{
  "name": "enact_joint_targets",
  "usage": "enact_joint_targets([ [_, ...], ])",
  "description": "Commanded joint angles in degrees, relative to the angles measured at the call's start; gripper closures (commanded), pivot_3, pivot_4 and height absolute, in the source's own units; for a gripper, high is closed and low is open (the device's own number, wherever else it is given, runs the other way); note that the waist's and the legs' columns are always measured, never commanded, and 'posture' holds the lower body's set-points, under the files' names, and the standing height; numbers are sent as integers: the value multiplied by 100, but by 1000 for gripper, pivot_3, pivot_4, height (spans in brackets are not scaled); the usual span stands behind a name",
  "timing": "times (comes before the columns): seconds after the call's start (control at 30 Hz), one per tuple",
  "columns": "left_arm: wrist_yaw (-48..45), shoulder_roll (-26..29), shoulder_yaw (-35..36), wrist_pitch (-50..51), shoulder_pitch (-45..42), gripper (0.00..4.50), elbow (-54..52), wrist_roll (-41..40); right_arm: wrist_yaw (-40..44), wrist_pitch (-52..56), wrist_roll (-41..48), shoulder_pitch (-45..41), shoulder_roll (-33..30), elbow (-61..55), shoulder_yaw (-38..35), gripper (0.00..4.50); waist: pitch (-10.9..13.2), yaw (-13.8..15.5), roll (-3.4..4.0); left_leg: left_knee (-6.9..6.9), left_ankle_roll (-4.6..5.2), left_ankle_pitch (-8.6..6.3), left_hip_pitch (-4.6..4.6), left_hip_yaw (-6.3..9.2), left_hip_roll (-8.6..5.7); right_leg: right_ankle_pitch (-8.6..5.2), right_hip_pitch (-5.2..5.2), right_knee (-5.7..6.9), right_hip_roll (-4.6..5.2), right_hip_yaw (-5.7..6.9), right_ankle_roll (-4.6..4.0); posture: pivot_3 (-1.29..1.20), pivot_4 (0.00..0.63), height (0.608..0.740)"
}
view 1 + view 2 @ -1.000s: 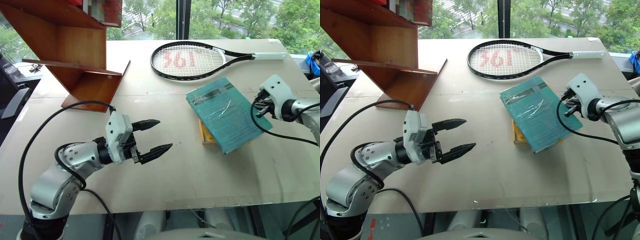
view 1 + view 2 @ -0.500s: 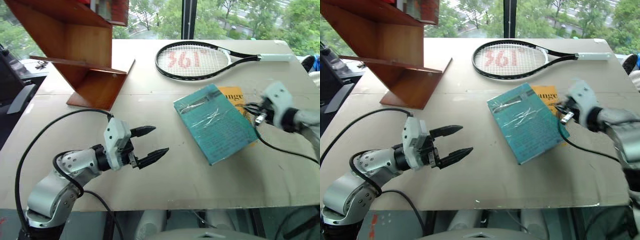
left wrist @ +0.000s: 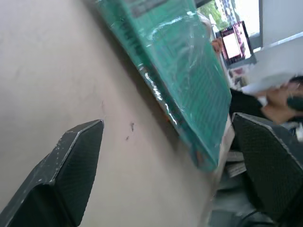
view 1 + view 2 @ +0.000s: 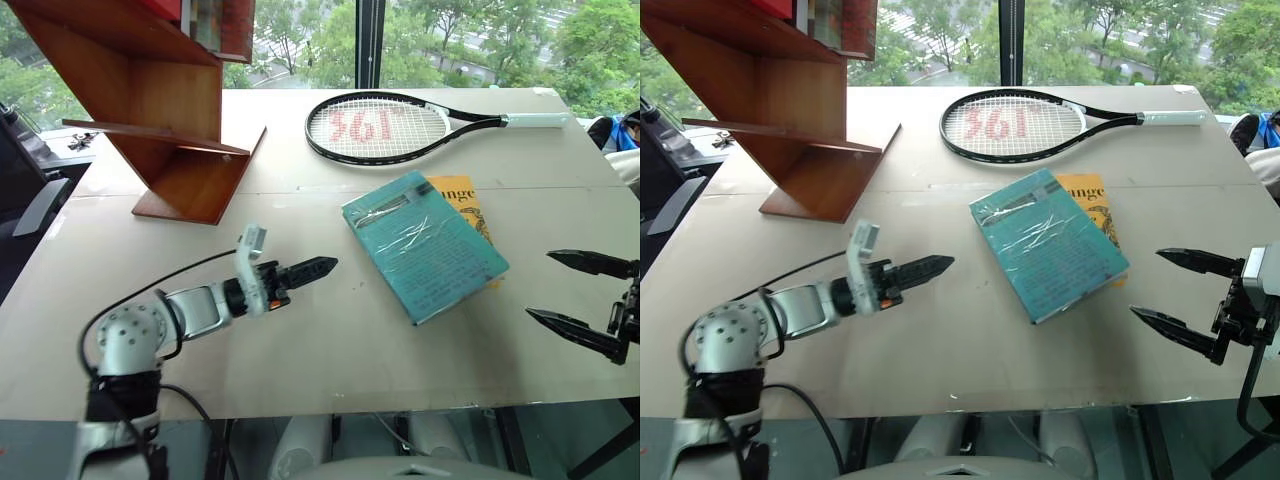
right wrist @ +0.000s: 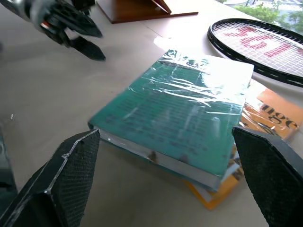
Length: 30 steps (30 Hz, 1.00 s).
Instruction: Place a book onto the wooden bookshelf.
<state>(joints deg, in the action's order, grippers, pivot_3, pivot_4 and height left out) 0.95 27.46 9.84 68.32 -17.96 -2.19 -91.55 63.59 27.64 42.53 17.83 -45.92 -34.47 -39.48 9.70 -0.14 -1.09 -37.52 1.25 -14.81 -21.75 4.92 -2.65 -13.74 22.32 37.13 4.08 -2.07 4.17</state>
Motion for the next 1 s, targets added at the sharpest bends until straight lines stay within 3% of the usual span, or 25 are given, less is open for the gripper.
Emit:
enact_joint_targets([
  [0.03, 924, -533, -227, -126, -493, 0, 634, -694, -337, -8, 180, 54, 96, -368, -172, 61, 0, 41, -4, -2, -1, 0, -5, 2, -3, 1, 3, 0, 3, 1, 0, 0, 150, 740],
  [0.27, 995, -1546, -315, -436, -1188, 0, 1688, 30, -831, 37, 275, 274, 203, -864, -113, 61, -3, 101, -3, 5, -26, 14, -12, 0, -9, 0, 10, -4, 0, -3, -1, 0, 150, 740],
  [0.57, -319, -2347, -378, -766, -1749, 0, 2830, 1510, -1183, 39, 546, 727, 356, -1287, -166, 61, -11, 123, -7, 5, -15, 9, -15, 9, -20, 0, -2, -21, 1, 9, 0, 0, 150, 740],
  [0.67, -680, -2540, -174, -818, -1862, 853, 3186, 1788, -1236, -23, 533, 815, 400, -1313, -61, 0, -14, 108, -6, 4, -8, 5, -14, 9, -20, 0, -4, -23, 2, 10, 1, 0, 150, 740],
  [0.9, -966, -2609, 306, -558, -1862, 3815, 3196, 2014, -1281, -98, 544, 665, 328, -1255, 69, 0, -22, 106, 3, 5, -3, 2, -11, 16, -17, -1, -9, -23, 2, 16, 2, 0, 150, 740],
  [0.93, -956, -2568, 438, -469, -1804, 4427, 3032, 1926, -1266, -131, 542, 565, 307, -1183, 101, 0, -22, 101, 3, 4, -3, 2, -11, 17, -16, -1, -11, -24, 2, 18, 2, 0, 150, 740],
  [1.0, -945, -2510, 631, -327, -1754, 4427, 2852, 1839, -1296, -140, 541, 420, 280, -1131, 168, 0, -22, 85, 2, 4, -3, 1, -9, 19, -15, -1, -15, -27, 3, 21, 3, 0, 150, 740],
])
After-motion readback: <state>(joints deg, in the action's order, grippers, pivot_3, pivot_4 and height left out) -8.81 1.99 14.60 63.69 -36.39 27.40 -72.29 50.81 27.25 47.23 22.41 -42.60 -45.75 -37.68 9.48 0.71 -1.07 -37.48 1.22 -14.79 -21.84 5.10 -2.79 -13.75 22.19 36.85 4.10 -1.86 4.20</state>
